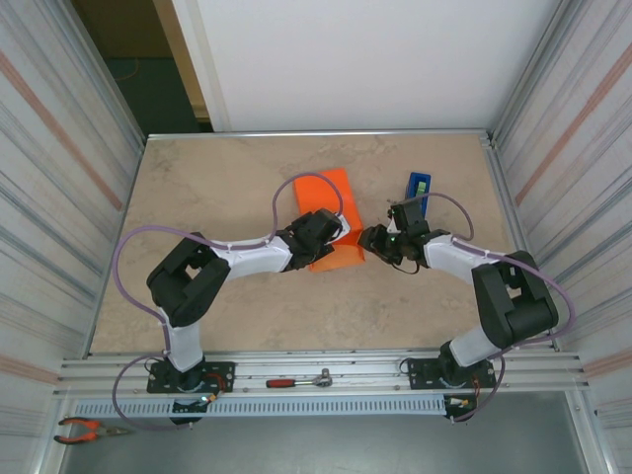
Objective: Wrap the gift box in paper
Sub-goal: Fold the wrapping paper for the gift box.
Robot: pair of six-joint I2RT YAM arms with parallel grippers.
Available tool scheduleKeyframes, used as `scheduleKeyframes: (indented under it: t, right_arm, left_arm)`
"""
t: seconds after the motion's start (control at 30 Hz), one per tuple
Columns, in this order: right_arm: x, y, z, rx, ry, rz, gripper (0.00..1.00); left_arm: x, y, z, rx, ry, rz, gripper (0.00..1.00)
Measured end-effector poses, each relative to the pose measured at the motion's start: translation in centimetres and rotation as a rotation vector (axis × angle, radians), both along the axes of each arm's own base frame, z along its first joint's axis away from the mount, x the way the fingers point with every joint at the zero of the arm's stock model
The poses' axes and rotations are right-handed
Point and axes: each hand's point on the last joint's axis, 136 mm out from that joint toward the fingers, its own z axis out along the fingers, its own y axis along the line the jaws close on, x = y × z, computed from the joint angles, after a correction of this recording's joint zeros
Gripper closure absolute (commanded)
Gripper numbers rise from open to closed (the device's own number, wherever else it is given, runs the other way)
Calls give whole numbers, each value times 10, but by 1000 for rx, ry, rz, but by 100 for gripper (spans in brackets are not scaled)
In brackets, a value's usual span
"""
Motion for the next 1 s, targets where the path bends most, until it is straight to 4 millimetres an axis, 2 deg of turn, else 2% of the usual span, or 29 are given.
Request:
scheduleKeyframes:
  t: [0.23, 0.47, 0.6, 0.87, 1.0]
  right_arm:
    - [-11, 6, -20, -57, 66, 45, 66]
    - [-14, 6, -26, -78, 77, 68, 83]
    - [-10, 8, -23, -85, 70, 83, 100]
    - [-6, 13, -15, -79, 57, 98, 100]
    - [-7, 23, -10, -71, 41, 122, 100]
  left_arm:
    - [0, 0, 0, 4, -4, 2, 30]
    - [0, 0, 0, 9, -5, -3, 30]
    - [0, 0, 0, 9, -5, -3, 30]
    - [0, 0, 0, 8, -6, -3, 30]
    - [0, 0, 0, 8, -6, -2, 30]
